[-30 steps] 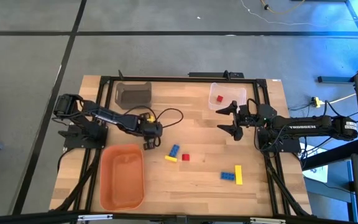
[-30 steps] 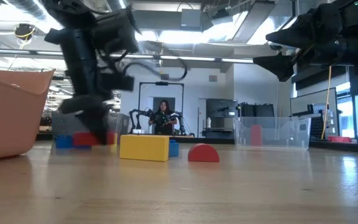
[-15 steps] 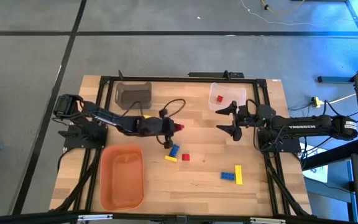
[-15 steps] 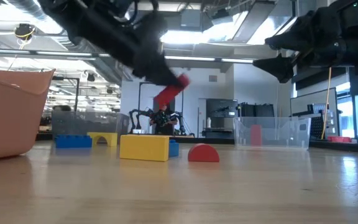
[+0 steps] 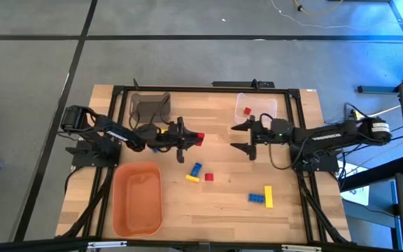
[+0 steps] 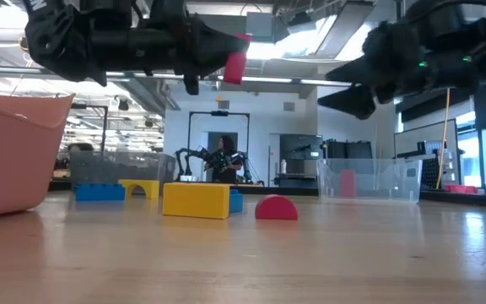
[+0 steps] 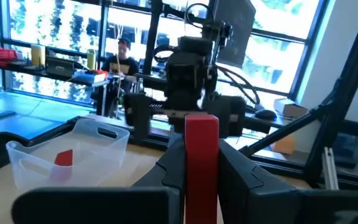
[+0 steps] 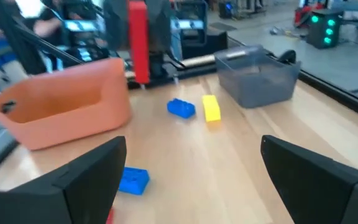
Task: Sort & place blocks by color
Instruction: Put the top red block into the transparent white bin
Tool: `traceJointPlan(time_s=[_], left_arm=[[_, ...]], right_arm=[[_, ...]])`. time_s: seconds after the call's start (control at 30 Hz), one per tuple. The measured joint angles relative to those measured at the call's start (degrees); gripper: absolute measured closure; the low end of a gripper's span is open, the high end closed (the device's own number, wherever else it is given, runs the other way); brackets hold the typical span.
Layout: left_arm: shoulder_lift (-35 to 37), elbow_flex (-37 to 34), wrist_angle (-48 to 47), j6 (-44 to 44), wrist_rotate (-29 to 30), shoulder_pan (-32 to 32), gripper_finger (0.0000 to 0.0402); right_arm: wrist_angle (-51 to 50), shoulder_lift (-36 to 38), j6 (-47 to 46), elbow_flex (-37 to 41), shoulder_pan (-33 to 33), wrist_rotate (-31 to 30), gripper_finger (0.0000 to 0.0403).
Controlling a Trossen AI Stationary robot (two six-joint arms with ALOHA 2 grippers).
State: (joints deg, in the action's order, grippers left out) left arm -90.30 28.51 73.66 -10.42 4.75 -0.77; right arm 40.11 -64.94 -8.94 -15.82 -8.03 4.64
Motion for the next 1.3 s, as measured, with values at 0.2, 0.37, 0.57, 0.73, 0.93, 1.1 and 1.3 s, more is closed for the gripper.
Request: traceJointPlan(time_s=[0.2,0.37,0.57,0.73,0.93,1.1,1.3], left_arm=[[0.0,0.0,0.5,0.0,0.0,1.5,0.0357],[0.0,0.0,0.6,0.0,1.2,2.3,0.0357],[0.0,0.1,1.2,0.0,3.7,3.3,0.0357],[0.0,0.2,2.1,-0.1,6.3,4.2,0.0357],[0.0,0.2,2.4,0.0,7.8,5.1,0.0357],[0.0,0.2,2.5,-1.1,7.8,5.1,0.0357],[0.0,1.1,2.8,-2.7,7.8,5.1,0.0357]], right_arm=[[4.4,-13.0,-1.2,-6.9,1.9,-0.6,0.0056],[12.3,-21.4,-1.1,-11.2,2.9,0.4,0.0123],[16.0,-28.1,-2.5,-16.1,3.6,6.5,0.0172],[15.9,-31.8,-2.5,-20.6,4.6,10.5,0.0177],[15.9,-33.1,-2.5,-22.9,4.9,10.5,0.0172],[17.6,-33.1,-2.5,-22.9,5.3,10.5,0.0171],[21.6,-33.1,-2.7,-22.9,5.7,10.0,0.0171]])
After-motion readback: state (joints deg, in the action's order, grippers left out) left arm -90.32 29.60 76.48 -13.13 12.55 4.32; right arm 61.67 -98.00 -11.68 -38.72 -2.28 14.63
